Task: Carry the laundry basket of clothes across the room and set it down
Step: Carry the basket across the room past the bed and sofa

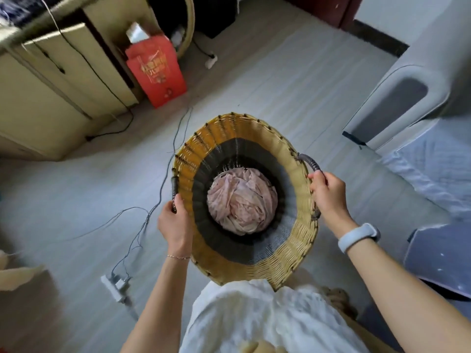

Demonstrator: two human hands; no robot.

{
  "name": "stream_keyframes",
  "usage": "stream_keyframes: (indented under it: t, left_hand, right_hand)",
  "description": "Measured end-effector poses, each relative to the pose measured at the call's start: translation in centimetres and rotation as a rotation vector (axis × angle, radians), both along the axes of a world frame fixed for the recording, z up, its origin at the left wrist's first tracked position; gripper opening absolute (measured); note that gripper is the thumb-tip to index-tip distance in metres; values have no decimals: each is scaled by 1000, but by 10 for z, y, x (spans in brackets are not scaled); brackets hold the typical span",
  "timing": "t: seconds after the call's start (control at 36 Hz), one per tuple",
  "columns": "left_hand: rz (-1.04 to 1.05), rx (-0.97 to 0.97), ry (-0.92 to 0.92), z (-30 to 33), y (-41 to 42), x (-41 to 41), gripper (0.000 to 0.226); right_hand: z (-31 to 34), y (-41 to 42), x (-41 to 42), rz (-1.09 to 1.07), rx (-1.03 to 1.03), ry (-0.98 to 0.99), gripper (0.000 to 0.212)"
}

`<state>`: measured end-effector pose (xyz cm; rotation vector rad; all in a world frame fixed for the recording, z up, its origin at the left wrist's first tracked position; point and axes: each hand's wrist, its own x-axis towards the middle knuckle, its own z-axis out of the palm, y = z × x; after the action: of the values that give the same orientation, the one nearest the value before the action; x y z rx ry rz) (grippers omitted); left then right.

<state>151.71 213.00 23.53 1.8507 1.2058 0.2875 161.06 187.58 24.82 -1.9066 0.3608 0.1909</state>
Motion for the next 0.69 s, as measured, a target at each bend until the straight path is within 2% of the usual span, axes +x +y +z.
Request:
stream_keyframes:
  t: [0.19,0.5,0.69]
  left_hand:
    - [-192,27,-45,11,-15,140,39]
    - [-173,-18,30,6,-89,341,37]
    - [-247,-13,13,22,-121,453,40]
  right_hand:
    - [-4,-27,95,-189,78,-9,27]
    - [-17,-95,288,-241,94,32,23]
    - [-1,-130,400,-297,66,0,23]
